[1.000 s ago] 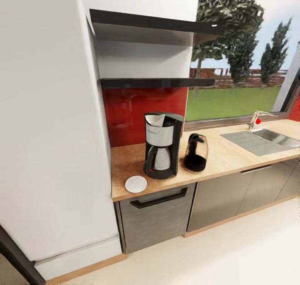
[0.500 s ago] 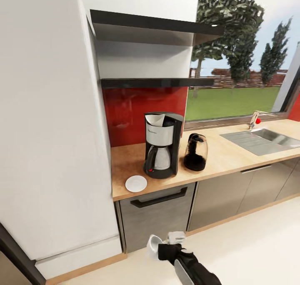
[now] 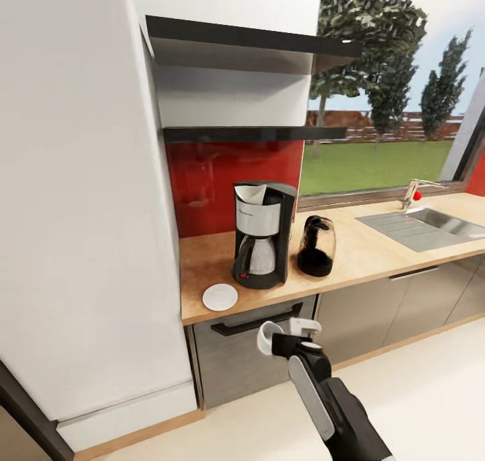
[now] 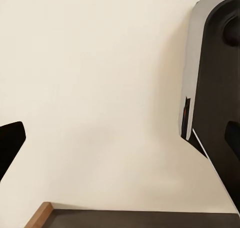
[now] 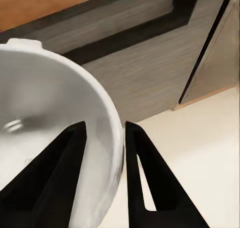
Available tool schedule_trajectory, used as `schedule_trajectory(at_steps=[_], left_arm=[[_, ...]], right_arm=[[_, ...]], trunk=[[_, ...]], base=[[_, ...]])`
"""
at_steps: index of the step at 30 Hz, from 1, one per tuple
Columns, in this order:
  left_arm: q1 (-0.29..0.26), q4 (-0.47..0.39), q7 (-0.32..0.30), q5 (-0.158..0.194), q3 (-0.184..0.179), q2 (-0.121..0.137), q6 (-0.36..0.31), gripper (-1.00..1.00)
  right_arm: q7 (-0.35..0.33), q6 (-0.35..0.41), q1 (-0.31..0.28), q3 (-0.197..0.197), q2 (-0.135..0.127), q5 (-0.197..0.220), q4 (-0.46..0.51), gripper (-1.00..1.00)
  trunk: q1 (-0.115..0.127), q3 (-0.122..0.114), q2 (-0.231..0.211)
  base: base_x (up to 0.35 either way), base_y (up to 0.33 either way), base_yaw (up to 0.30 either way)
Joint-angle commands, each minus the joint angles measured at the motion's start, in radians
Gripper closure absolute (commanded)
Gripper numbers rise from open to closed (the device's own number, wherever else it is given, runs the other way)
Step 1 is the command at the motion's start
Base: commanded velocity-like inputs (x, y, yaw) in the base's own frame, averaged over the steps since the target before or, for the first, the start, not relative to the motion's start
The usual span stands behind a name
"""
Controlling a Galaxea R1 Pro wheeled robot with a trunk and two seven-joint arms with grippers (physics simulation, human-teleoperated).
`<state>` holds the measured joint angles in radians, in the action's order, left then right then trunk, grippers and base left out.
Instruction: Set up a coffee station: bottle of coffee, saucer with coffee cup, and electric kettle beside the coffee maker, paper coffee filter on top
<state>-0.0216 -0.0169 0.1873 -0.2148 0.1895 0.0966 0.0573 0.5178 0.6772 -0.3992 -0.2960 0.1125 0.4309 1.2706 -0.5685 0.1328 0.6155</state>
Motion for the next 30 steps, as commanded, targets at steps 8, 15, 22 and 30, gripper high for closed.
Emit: schedule_trajectory(at_steps=[8, 15, 22, 30], left_arm=[[-0.001, 0.002, 0.003, -0.011, 0.011, 0.000, 0.004, -1.00], [0.000, 0.002, 0.003, -0.012, 0.011, 0.000, 0.004, -1.00], [0.000, 0.002, 0.003, -0.003, 0.021, 0.001, 0.001, -1.00], [0.000, 0.002, 0.004, -0.007, 0.018, 0.000, 0.001, -1.00]], right_arm=[[0.132, 0.098, -0.066, -0.006, 0.031, 0.007, 0.059, 1.00], [0.151, 0.103, -0.073, -0.011, 0.042, 0.006, 0.069, 1.00], [0.153, 0.104, -0.073, -0.059, 0.041, 0.001, 0.069, 1.00], [0.176, 0.104, -0.073, -0.064, 0.041, -0.001, 0.066, 1.00]], trunk=[[0.000, 0.002, 0.001], [0.000, 0.002, 0.001], [0.000, 0.002, 0.001], [0.000, 0.005, 0.001]], base=[[0.000, 0.000, 0.000], [0.000, 0.000, 0.000], [0.090, 0.045, 0.001], [0.175, 0.096, 0.144]])
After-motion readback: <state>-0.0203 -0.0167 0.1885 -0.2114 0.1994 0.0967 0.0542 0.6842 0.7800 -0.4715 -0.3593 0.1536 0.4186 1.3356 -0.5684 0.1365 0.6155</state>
